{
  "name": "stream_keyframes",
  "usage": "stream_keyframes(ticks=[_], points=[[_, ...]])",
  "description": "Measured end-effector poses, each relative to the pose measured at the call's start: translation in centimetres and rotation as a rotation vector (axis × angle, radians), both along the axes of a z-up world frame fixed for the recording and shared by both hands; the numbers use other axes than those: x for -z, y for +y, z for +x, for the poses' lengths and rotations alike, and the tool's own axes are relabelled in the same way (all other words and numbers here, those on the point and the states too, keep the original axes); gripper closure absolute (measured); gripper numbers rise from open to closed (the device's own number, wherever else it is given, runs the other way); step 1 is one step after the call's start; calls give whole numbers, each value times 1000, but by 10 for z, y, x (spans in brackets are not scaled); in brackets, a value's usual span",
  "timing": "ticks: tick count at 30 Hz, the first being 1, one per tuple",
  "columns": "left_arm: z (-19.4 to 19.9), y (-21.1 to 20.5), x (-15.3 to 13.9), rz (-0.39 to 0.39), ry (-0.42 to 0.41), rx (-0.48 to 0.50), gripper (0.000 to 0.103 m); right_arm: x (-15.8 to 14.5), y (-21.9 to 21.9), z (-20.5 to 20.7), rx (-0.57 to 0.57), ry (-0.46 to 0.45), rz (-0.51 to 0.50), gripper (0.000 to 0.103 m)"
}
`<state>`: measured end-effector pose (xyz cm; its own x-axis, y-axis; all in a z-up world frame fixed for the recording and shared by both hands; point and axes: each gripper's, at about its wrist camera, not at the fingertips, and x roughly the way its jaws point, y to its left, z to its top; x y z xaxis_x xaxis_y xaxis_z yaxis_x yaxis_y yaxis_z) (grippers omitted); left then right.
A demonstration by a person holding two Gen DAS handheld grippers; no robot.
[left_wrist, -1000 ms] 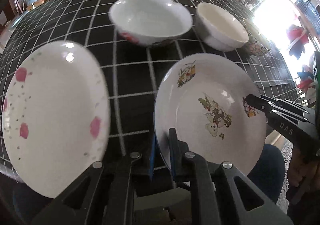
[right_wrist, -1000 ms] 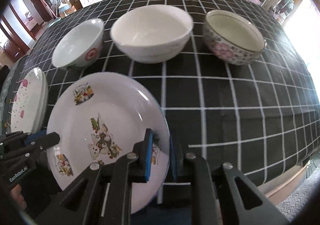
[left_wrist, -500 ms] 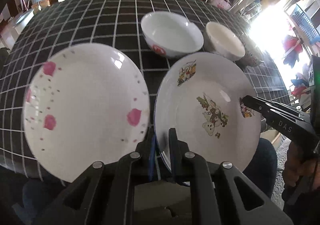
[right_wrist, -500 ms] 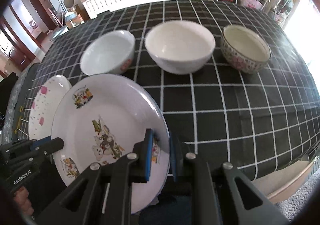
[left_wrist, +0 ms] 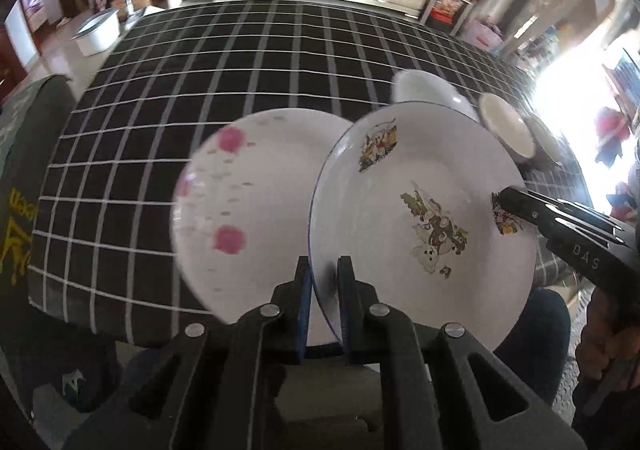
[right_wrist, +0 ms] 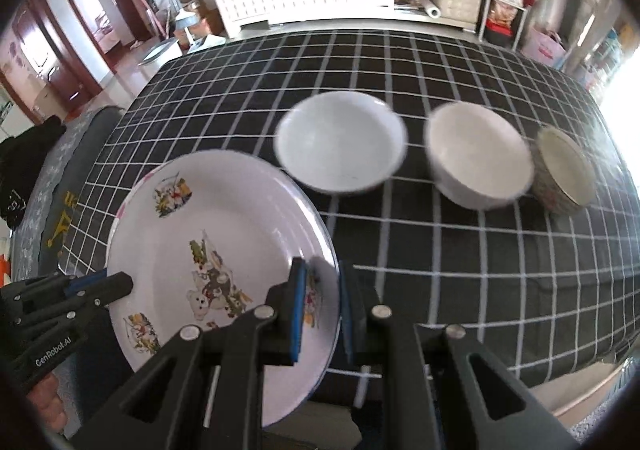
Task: Organize plates and bowls
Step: 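Lower the cartoon-print plate onto the pink-flower plate and open both grippers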
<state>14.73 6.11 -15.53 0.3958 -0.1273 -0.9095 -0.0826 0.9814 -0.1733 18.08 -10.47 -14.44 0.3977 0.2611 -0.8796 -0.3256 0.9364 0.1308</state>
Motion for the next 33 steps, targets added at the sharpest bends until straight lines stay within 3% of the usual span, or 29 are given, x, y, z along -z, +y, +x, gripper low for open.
stream_keyframes(ticks=[15, 33], points=[[-6, 66, 16, 11, 24, -107, 92, 25, 69, 9, -86, 37, -70, 83], [26, 81, 29, 44, 37, -115, 92, 41, 81, 32, -82, 130, -59, 83]])
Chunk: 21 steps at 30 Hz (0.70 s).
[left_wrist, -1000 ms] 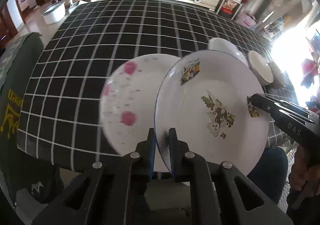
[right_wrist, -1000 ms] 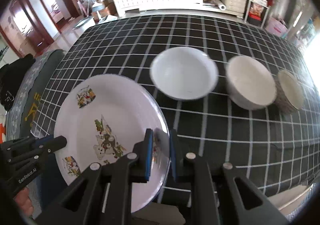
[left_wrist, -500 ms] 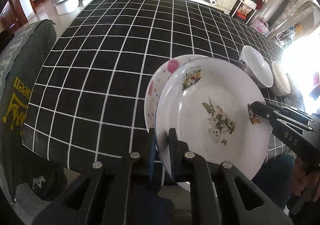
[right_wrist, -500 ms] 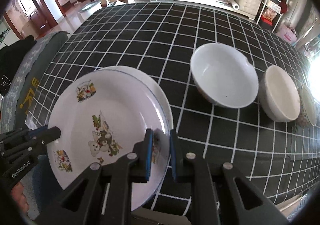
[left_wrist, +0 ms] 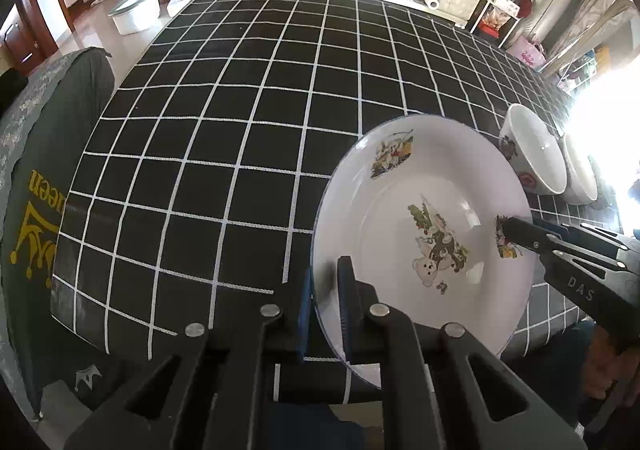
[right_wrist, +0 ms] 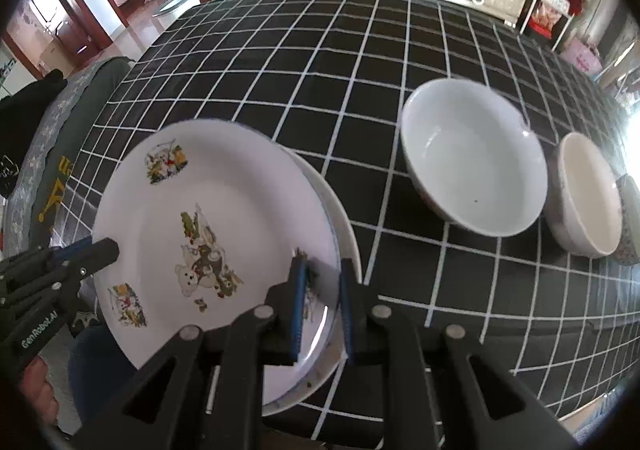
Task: Organize plates and bowls
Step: 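Lower the cartoon-print plate onto the pink-flower plate and open both grippers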
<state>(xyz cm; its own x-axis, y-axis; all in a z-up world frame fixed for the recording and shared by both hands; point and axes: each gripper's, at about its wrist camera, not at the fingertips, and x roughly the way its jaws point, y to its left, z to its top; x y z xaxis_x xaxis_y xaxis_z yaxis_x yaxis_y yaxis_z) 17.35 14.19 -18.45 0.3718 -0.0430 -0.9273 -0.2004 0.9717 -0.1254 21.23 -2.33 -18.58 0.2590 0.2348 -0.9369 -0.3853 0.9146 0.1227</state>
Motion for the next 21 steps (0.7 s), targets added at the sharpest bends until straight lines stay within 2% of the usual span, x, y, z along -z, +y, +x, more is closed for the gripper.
stream_keyframes(ticks=[10, 21], points=[[4, 0, 14, -26, 20, -7, 92, -4, 4, -5, -3, 3, -48, 83], [1, -4, 13, -3, 2, 13, 92, -8, -13, -8, 54, 75, 19, 83]])
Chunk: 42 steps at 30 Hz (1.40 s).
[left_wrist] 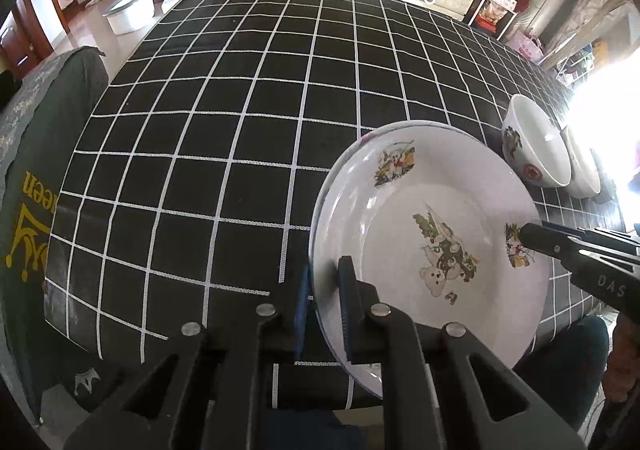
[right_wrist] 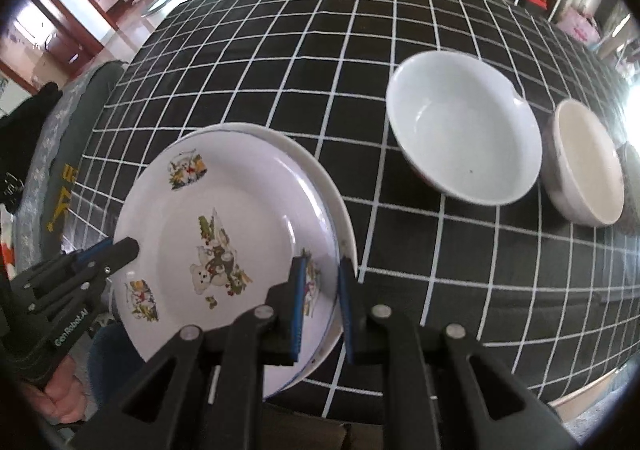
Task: Organize plates and bowls
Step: 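Lower the cartoon-print plate onto the pink-flower plate and open both grippers, then move both grippers to the white red-marked bowl and close on its rim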
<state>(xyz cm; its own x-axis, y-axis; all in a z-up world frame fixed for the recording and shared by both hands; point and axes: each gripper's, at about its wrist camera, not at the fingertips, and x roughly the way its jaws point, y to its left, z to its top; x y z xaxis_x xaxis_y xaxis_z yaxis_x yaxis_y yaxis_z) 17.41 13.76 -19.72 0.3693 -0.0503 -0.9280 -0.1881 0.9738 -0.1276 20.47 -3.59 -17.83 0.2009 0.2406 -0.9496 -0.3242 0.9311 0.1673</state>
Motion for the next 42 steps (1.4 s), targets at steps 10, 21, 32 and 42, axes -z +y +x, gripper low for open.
stream_keyframes(ticks=[10, 21, 32, 42], points=[[-18, -6, -20, 55, -19, -4, 91, -9, -15, -15, 11, -9, 4, 83], [-39, -30, -60, 63, -79, 33, 91, -38, -36, -32, 25, -70, 52, 83], [-30, -94, -76, 29, -98, 159, 91, -60, -79, -35, 91, -118, 83, 83], [-4, -143, -85, 26, -99, 244, 91, -68, -116, -17, 144, -132, 115, 83]])
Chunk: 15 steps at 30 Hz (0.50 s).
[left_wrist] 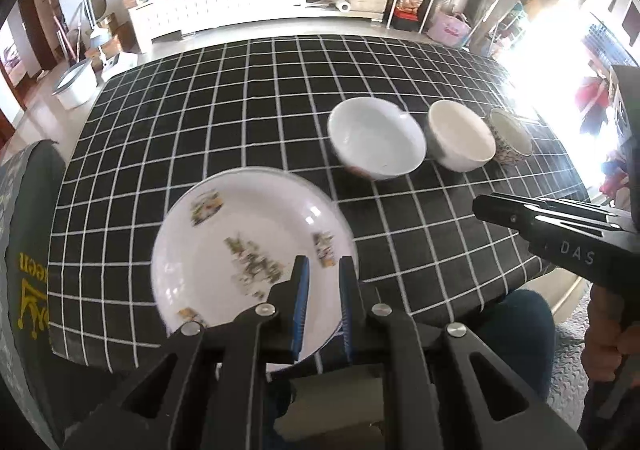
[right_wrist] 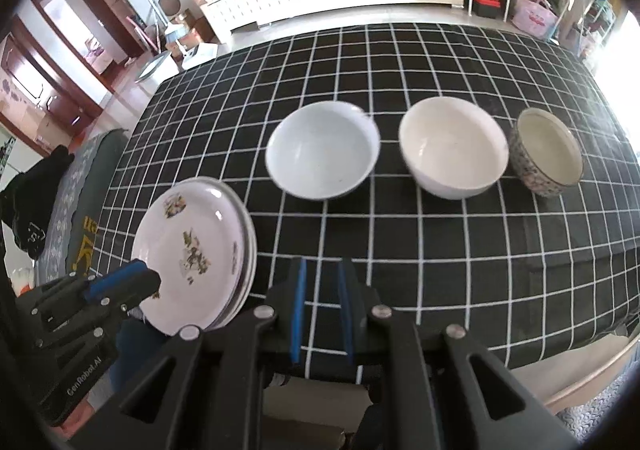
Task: Organize plates and bowls
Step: 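Move both grippers to the white red-marked bowl and close on its rim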
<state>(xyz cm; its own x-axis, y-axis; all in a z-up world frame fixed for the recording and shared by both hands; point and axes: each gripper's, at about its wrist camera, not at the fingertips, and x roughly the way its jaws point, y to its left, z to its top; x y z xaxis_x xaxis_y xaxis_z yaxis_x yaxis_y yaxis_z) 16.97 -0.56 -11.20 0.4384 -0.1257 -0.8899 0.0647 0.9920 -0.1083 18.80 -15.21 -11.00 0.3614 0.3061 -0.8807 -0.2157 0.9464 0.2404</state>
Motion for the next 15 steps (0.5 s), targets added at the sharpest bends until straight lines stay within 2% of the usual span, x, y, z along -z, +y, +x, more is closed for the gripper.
stream_keyframes(ticks=[4, 9, 15], points=[[17, -8, -1, -18, 26, -2, 91, -4, -10, 15, 5, -3, 21, 83], [41, -8, -3, -72, 48, -25, 91, 2, -17, 39, 8, 47, 66, 83], [77, -12, -2, -97, 64, -36, 91, 20, -16, 75, 15, 120, 94, 83]])
